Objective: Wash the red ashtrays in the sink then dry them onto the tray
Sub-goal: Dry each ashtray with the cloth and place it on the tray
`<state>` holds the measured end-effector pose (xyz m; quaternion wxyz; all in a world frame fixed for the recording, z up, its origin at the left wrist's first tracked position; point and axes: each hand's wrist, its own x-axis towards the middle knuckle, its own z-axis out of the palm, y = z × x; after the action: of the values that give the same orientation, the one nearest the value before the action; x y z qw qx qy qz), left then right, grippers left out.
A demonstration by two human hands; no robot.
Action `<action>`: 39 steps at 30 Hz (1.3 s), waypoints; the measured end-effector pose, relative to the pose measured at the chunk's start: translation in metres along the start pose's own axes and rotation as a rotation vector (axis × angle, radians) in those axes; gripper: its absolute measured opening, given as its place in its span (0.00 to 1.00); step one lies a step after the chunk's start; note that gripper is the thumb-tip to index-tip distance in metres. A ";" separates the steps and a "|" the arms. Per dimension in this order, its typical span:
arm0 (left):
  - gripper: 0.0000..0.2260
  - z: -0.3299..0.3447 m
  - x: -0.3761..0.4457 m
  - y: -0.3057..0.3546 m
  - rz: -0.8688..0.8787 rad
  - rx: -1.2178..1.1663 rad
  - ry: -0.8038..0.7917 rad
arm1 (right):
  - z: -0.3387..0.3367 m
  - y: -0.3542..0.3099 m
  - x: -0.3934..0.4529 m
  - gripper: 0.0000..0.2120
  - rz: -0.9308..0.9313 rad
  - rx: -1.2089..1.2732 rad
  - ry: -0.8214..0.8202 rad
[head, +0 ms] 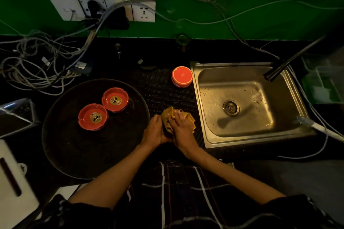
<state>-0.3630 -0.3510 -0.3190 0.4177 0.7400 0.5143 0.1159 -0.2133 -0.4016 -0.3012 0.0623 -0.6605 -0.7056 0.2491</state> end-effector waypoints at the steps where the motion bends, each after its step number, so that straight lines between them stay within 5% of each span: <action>1: 0.41 0.001 0.000 -0.001 -0.002 -0.003 0.007 | 0.002 0.000 -0.004 0.40 -0.019 0.013 0.015; 5: 0.33 0.003 -0.001 -0.004 0.042 0.002 0.032 | 0.000 0.027 -0.025 0.34 -0.215 -0.036 -0.039; 9: 0.37 -0.001 -0.002 0.002 0.010 -0.011 0.033 | -0.014 0.051 -0.041 0.25 -0.289 -0.092 -0.022; 14: 0.44 -0.004 0.001 0.000 -0.006 0.002 -0.019 | -0.013 0.033 -0.022 0.41 -0.027 -0.060 0.016; 18: 0.42 -0.004 -0.002 0.004 -0.007 -0.033 0.017 | 0.004 -0.002 -0.009 0.40 0.078 -0.029 0.032; 22: 0.38 0.000 -0.002 -0.002 0.047 -0.020 0.032 | 0.001 0.009 -0.015 0.42 -0.089 -0.078 -0.025; 27: 0.37 -0.002 -0.003 0.002 0.026 -0.026 0.038 | -0.014 0.041 -0.040 0.31 -0.289 -0.170 -0.068; 33: 0.49 -0.006 -0.001 -0.003 -0.024 0.002 -0.031 | -0.036 0.067 -0.045 0.32 -0.130 -0.125 -0.014; 39: 0.50 -0.004 0.000 -0.002 -0.025 0.043 -0.032 | -0.026 0.053 -0.042 0.35 0.077 0.049 0.074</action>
<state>-0.3665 -0.3493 -0.3179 0.4113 0.7440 0.5192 0.0877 -0.1498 -0.4348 -0.2917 0.0948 -0.6944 -0.6704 0.2437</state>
